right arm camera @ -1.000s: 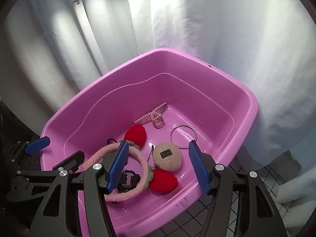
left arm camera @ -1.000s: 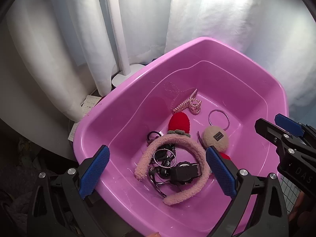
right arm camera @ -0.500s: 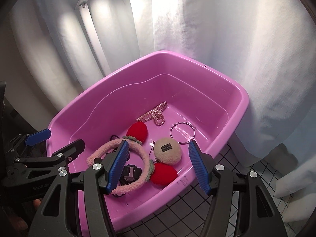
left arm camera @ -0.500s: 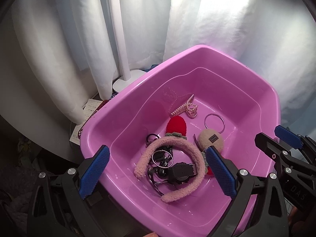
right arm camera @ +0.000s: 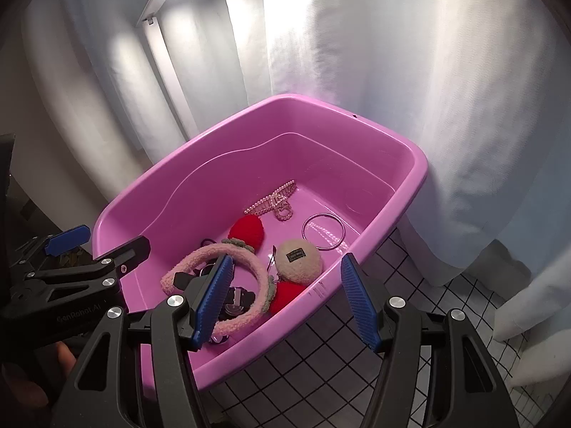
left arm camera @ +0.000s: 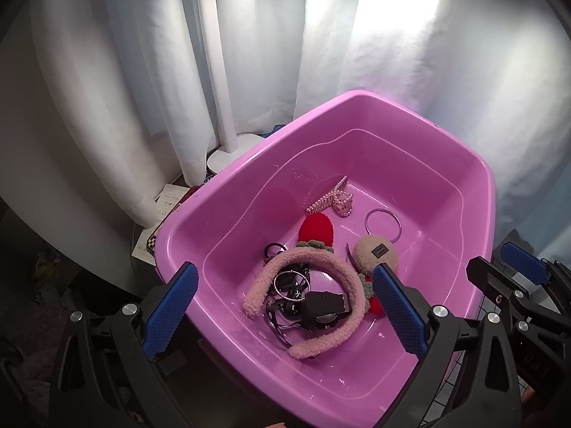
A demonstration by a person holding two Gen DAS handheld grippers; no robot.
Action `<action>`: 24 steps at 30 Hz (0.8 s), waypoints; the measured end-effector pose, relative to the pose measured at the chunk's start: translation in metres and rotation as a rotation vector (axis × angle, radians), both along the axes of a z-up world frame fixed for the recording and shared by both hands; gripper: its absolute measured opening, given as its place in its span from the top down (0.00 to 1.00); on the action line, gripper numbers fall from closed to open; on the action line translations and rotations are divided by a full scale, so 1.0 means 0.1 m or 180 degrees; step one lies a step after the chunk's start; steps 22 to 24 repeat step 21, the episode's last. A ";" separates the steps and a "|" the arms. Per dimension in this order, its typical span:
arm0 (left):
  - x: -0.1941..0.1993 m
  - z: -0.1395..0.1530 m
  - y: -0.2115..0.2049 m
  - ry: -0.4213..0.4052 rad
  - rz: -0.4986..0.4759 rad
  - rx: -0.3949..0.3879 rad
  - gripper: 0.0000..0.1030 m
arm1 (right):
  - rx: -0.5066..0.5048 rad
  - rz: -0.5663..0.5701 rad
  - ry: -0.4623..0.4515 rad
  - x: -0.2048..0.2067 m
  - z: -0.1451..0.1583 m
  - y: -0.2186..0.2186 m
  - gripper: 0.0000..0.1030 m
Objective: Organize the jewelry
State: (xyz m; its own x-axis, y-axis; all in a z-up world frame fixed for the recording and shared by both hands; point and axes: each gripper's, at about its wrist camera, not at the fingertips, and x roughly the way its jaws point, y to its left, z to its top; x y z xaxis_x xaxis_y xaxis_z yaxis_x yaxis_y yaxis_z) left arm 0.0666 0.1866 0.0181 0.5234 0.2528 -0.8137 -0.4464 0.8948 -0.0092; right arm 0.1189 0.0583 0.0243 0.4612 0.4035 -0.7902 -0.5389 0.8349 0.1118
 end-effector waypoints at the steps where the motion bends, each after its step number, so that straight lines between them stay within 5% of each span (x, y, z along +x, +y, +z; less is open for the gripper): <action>1: -0.01 0.00 0.00 0.0001 0.0003 -0.0001 0.07 | 0.0000 -0.0002 -0.0003 -0.01 0.00 -0.01 0.41; 24: -0.11 0.04 -0.03 -0.0012 0.0071 -0.0080 0.07 | 0.0061 -0.0031 -0.0006 -0.10 0.04 -0.17 0.41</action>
